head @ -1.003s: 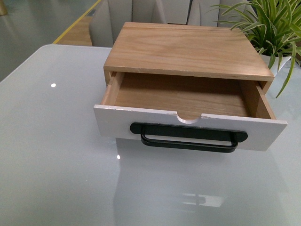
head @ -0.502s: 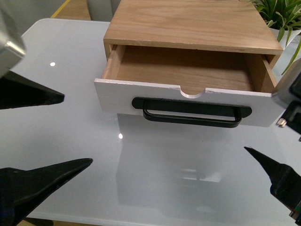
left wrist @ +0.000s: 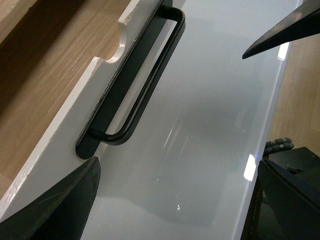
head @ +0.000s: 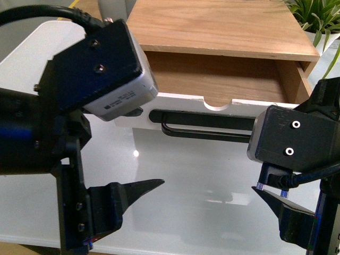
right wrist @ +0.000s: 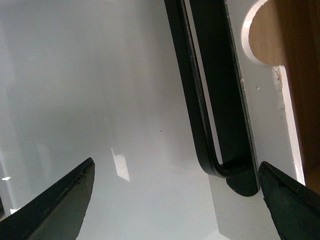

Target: Close drawer sideways

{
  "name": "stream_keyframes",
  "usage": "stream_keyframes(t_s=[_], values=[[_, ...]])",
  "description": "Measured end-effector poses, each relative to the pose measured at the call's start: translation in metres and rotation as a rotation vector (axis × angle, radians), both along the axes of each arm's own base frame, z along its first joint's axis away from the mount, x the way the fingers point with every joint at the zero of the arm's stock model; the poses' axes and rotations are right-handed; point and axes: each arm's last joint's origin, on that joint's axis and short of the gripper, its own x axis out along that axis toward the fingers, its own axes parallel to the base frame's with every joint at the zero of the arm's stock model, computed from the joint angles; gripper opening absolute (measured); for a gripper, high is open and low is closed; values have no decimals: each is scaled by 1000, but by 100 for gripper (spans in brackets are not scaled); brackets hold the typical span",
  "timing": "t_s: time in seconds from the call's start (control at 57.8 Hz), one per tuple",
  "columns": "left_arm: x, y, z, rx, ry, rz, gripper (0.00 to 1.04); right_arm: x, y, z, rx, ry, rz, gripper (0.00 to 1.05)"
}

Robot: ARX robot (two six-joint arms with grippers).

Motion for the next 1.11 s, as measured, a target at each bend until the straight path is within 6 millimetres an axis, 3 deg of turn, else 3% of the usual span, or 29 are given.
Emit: stream_keyframes(t_s=[0.467,1.107], values=[[27,-22,-15,22,16,-73,96,12,7,-14,-64,29,96,96],[41,-40,-24,42,27,-129,96,24,11,-21,-61,35,120,96]])
